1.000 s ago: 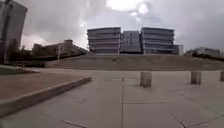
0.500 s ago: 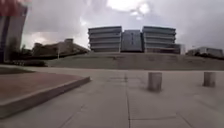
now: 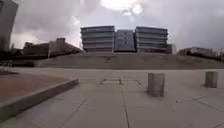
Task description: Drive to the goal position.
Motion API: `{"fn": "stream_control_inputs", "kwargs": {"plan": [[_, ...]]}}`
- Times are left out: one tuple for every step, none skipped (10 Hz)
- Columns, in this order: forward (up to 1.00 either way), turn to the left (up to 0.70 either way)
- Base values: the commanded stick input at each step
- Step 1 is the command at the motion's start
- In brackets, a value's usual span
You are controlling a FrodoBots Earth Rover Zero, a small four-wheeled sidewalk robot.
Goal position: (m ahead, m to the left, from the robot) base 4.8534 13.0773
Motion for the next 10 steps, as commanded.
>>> {"fn": "stream_control_inputs", "kwargs": {"plan": [[1.00,0.00],[1.00,0.00],[1.00,0.00],[1.00,0.00],[1.00,0.00],[1.00,0.00],[1.00,0.00],[1.00,0.00],[1.00,0.00],[1.00,0.00]]}}
